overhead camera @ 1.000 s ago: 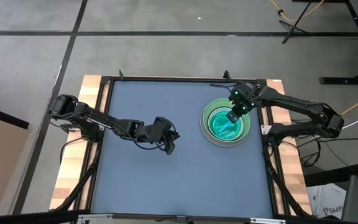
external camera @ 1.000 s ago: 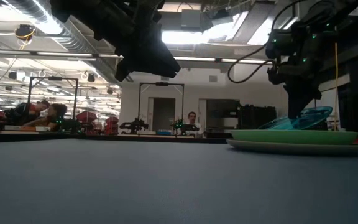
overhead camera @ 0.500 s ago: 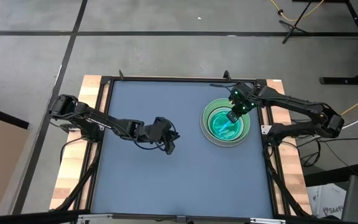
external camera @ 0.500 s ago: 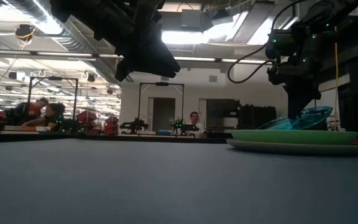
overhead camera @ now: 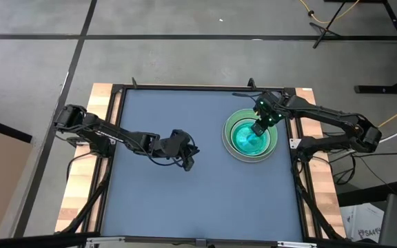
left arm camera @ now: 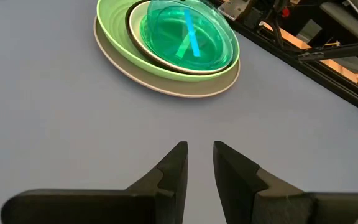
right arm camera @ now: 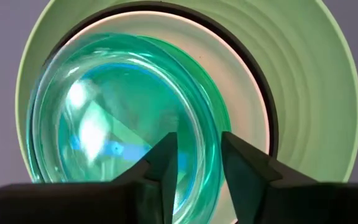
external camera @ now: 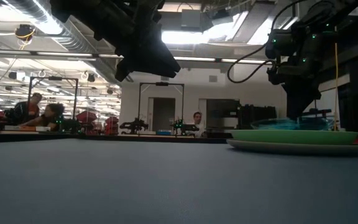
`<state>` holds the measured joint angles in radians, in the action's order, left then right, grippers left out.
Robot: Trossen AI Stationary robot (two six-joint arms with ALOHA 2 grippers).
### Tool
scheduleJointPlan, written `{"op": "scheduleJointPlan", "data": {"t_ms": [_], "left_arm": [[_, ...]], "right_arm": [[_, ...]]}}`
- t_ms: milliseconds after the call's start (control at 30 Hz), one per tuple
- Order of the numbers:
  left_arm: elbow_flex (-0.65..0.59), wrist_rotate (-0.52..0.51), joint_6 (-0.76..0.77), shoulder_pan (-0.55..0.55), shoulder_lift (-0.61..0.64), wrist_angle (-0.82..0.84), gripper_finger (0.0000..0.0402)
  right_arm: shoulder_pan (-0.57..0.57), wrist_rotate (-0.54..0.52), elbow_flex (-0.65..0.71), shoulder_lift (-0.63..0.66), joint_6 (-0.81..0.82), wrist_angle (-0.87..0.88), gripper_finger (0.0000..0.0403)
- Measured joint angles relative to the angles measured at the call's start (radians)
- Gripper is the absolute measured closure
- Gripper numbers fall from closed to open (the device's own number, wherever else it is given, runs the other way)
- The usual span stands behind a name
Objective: Stack plastic plates
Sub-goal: Stack the small light blue plate on the small light green plate, then return to Home Position
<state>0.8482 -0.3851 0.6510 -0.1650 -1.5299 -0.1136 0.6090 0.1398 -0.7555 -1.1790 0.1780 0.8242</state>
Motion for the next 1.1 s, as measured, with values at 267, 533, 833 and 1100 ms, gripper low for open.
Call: {"op": "scheduleJointPlan", "data": {"t_ms": [267, 533, 833, 1100], "left_arm": [[0.000, 0.000, 0.000, 0.000, 0.000, 0.000, 0.0331], [0.000, 0.000, 0.000, 0.000, 0.000, 0.000, 0.0331], [0.000, 0.009, -0.010, 0.002, 0.000, -0.006, 0.0331], [0.000, 0.018, -0.164, 0.002, 0.000, -0.102, 0.0352]], "right_arm": [[0.000, -0.072, 0.000, 0.000, -0.003, 0.000, 0.0286], [0.000, -0.192, 0.000, 0.000, -0.004, 0.000, 0.0285], [0.000, -0.177, 0.000, 0.000, -0.003, 0.000, 0.0285], [-0.010, 0.044, 0.000, 0.000, 0.015, -0.094, 0.0322]]}}
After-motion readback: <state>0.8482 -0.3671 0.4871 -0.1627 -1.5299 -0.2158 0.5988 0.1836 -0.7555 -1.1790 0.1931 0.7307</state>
